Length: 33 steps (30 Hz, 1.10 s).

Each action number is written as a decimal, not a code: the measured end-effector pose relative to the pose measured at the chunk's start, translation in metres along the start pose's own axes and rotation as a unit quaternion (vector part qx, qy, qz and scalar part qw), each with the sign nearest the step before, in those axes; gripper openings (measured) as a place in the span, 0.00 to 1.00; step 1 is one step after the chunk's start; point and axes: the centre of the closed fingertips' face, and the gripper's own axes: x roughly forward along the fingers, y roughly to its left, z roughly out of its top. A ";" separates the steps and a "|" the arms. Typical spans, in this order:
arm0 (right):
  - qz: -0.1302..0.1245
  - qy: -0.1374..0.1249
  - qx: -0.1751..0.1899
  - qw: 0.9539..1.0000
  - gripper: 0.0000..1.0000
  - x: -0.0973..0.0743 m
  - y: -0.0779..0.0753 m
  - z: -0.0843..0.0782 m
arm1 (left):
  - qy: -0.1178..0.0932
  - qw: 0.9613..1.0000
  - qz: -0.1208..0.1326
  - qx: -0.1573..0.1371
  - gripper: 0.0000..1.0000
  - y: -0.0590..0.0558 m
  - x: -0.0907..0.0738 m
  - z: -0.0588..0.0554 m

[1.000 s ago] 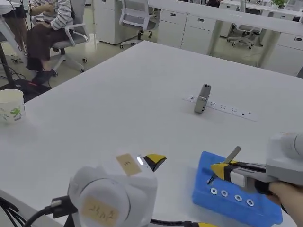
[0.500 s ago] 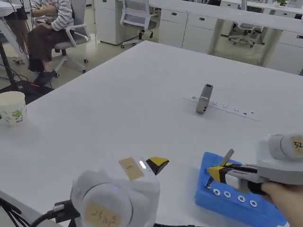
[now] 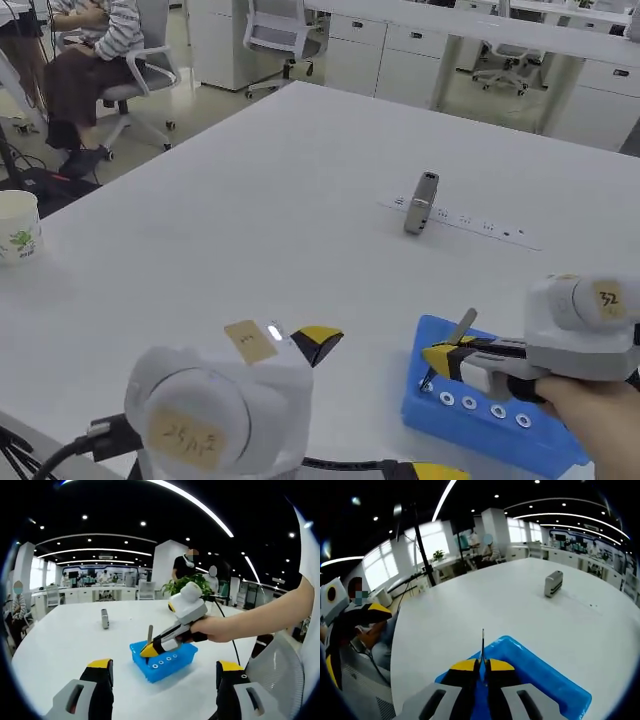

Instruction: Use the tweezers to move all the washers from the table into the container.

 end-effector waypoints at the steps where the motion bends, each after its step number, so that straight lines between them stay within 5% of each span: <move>1: -0.001 -0.002 -0.001 1.000 0.04 -0.001 -0.001 0.001 | -0.001 1.000 0.000 -0.002 0.86 0.000 0.000 0.000; 12: 0.007 -0.042 -0.009 0.999 0.04 -0.034 0.014 0.016 | 0.003 0.999 -0.018 -0.034 0.78 -0.001 0.001 -0.001; 21: 0.027 -0.058 -0.022 0.998 0.04 -0.065 0.036 0.017 | 0.012 0.994 -0.087 -0.059 0.60 -0.023 0.002 0.002; 26: 0.052 -0.044 -0.040 0.997 0.04 -0.077 0.054 0.005 | 0.014 0.989 -0.120 -0.085 0.46 -0.024 0.002 0.006; 33: 0.115 0.016 -0.093 0.989 0.04 -0.085 0.085 -0.032 | 0.039 0.981 -0.183 -0.040 0.28 -0.036 0.003 0.011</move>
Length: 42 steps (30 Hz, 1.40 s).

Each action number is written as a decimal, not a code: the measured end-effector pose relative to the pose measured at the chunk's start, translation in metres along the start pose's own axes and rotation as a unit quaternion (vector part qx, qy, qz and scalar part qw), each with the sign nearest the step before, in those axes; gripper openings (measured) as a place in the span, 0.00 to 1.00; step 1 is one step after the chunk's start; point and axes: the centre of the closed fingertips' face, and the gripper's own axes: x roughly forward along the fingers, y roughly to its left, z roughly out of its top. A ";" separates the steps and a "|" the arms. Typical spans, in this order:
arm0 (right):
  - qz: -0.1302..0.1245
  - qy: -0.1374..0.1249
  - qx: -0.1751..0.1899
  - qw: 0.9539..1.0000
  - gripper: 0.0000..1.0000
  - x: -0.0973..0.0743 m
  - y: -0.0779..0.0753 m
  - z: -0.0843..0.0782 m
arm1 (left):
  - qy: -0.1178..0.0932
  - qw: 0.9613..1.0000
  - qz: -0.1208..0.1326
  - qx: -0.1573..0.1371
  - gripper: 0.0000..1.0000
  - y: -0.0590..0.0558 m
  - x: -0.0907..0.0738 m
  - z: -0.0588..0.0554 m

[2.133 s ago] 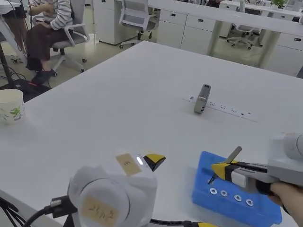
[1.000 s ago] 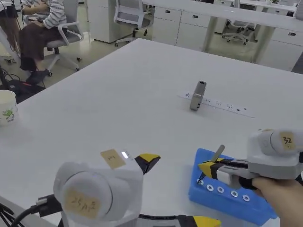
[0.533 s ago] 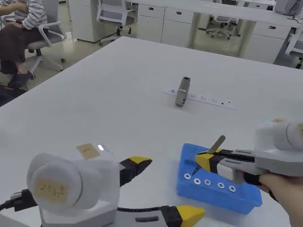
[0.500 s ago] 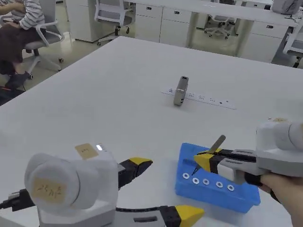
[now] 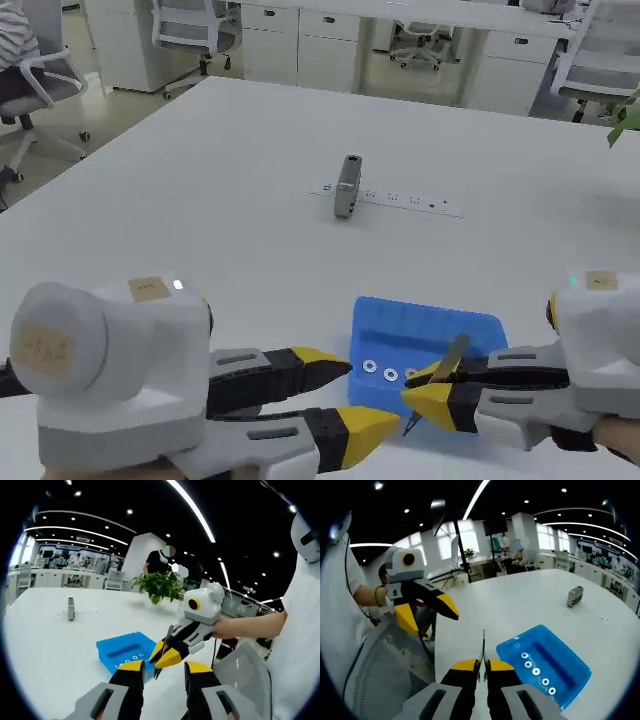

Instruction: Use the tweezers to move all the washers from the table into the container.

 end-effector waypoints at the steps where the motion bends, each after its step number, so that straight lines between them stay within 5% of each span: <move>1: 0.010 0.012 -0.014 1.000 0.04 0.000 0.006 -0.005 | 0.003 1.000 -0.013 0.006 0.27 -0.004 0.002 0.001; 6: 0.056 0.039 -0.051 0.996 0.03 0.003 0.031 -0.020 | 0.042 0.997 -0.053 0.034 0.19 -0.016 0.010 -0.004; 13: 0.071 0.056 -0.082 0.992 0.03 0.005 0.046 -0.029 | 0.071 0.990 -0.110 0.053 0.09 -0.037 0.021 -0.006; 24: 0.075 0.077 -0.114 0.988 0.03 0.006 0.046 -0.034 | 0.107 0.981 -0.137 0.085 0.00 -0.045 0.034 -0.009; 36: 0.063 0.096 -0.120 0.986 0.03 0.002 0.039 -0.046 | 0.155 0.970 -0.147 0.115 0.00 -0.038 0.033 -0.022; 42: 0.055 0.112 -0.131 0.983 0.03 0.002 0.036 -0.054 | 0.185 0.961 -0.154 0.140 0.00 -0.033 0.035 -0.030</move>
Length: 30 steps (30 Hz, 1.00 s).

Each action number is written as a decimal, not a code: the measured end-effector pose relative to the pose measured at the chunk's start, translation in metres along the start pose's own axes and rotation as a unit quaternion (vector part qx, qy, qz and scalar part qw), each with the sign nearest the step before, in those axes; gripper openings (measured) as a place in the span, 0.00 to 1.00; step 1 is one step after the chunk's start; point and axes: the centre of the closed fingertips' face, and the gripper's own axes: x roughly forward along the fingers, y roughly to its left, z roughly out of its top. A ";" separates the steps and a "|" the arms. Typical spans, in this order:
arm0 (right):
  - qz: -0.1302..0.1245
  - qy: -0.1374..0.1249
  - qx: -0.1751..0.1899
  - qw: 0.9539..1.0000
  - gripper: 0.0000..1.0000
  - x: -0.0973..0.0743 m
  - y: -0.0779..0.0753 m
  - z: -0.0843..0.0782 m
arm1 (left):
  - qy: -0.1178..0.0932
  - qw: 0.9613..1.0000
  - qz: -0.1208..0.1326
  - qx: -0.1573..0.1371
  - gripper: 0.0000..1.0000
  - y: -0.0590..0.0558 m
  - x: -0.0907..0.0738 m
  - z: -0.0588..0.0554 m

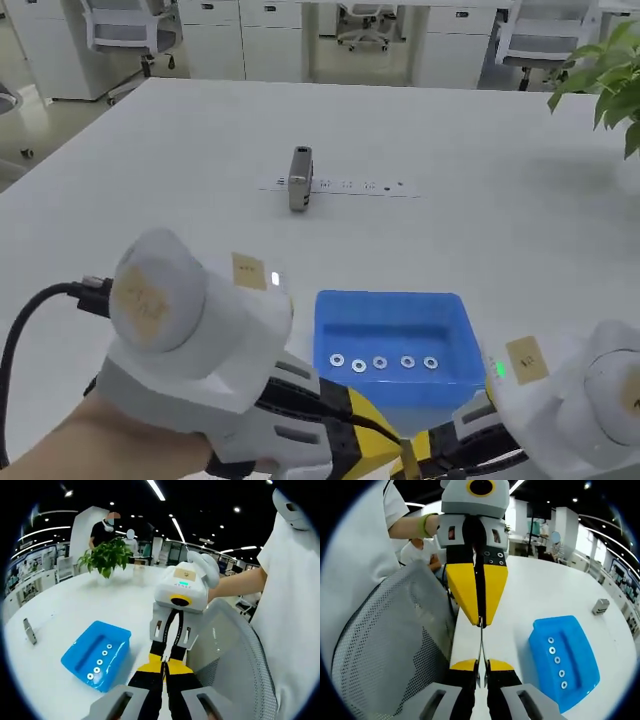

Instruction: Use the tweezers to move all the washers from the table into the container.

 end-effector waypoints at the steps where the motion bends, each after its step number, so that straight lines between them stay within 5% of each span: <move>1: -0.003 0.005 -0.001 1.000 0.03 0.001 -0.001 -0.003 | 0.011 1.000 0.002 0.007 0.00 0.002 0.000 -0.004; 3: -0.011 0.018 -0.004 1.000 0.03 0.001 -0.004 -0.009 | 0.041 0.999 0.000 0.019 0.00 0.003 0.001 -0.016; 6: -0.021 0.021 -0.008 1.000 0.03 0.001 -0.008 -0.012 | 0.053 0.998 -0.006 0.021 0.00 0.001 0.005 -0.026; 9: -0.021 0.056 -0.034 0.998 0.03 0.005 -0.007 -0.021 | 0.040 0.998 0.008 0.038 0.00 0.005 0.005 -0.025; 12: -0.017 0.060 -0.040 0.997 0.03 0.009 -0.004 -0.022 | 0.018 1.000 0.005 0.018 0.00 0.006 0.003 -0.018; 19: -0.013 0.058 -0.039 0.997 0.03 0.010 -0.003 -0.020 | 0.026 0.999 0.001 0.034 0.00 0.003 0.002 -0.019; 30: -0.014 0.055 -0.036 0.998 0.03 0.012 -0.003 -0.020 | 0.032 0.999 -0.013 0.013 0.10 0.000 0.001 -0.022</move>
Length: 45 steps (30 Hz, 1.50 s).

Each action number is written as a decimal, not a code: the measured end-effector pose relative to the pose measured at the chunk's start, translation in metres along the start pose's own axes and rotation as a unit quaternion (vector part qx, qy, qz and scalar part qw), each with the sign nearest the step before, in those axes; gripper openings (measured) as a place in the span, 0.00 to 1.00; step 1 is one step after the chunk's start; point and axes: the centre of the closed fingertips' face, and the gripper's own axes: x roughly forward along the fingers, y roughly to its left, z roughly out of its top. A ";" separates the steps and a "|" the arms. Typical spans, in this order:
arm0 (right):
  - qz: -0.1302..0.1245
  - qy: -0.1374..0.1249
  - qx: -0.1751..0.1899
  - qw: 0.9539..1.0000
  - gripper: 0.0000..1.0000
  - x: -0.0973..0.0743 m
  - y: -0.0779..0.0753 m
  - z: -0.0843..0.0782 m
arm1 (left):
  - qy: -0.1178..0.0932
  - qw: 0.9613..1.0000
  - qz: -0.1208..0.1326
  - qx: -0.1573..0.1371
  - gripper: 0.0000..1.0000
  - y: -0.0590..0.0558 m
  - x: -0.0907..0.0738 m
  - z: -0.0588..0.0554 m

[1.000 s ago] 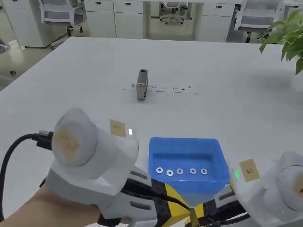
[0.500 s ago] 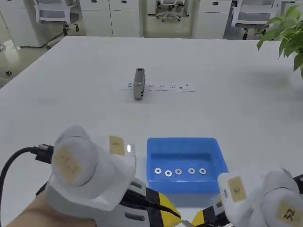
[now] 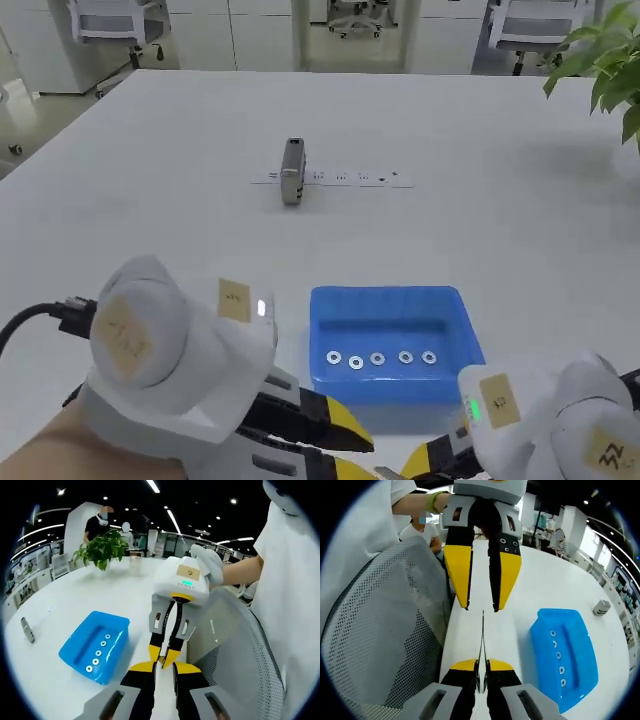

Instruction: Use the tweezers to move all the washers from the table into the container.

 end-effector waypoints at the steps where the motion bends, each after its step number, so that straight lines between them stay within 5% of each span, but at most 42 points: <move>1: 0.000 0.000 0.000 1.000 0.03 0.001 0.000 0.000 | 0.004 1.000 0.002 0.003 0.08 0.000 0.002 -0.001; 3: 0.001 0.000 0.000 1.000 0.03 0.002 0.000 0.001 | 0.010 1.000 0.002 0.005 0.00 0.000 0.005 -0.003; 7: 0.000 0.004 -0.002 1.000 0.03 0.003 0.000 0.000 | 0.019 1.000 0.000 -0.003 0.00 0.003 0.006 -0.007; 10: -0.003 0.004 0.001 1.000 0.04 0.004 0.000 -0.002 | 0.059 0.997 0.013 0.036 0.00 0.008 0.004 -0.021; 19: -0.027 -0.010 0.014 0.999 0.05 0.014 -0.003 -0.010 | 0.105 0.993 0.019 0.043 0.00 0.014 0.016 -0.046; 24: -0.036 -0.050 0.057 0.996 0.09 0.010 -0.006 -0.008 | 0.137 0.989 0.021 0.044 0.00 0.019 0.022 -0.062; 27: -0.055 -0.089 0.088 0.991 0.17 -0.004 -0.007 -0.003 | 0.147 0.988 0.021 0.042 0.00 0.021 0.026 -0.067; 32: -0.087 -0.114 0.123 0.982 0.27 -0.030 -0.006 -0.009 | 0.168 0.985 0.021 0.039 0.00 0.025 0.030 -0.075; 35: -0.119 -0.143 0.162 0.969 0.35 -0.050 -0.005 -0.013 | 0.187 0.981 0.015 0.044 0.00 0.025 0.033 -0.082; 41: -0.177 -0.159 0.196 0.951 0.41 -0.088 -0.001 -0.022 | 0.213 0.976 0.011 0.054 0.00 0.027 0.039 -0.090; 45: -0.220 -0.173 0.229 0.933 0.45 -0.114 0.001 -0.029 | 0.229 0.971 0.010 0.067 0.00 0.026 0.040 -0.092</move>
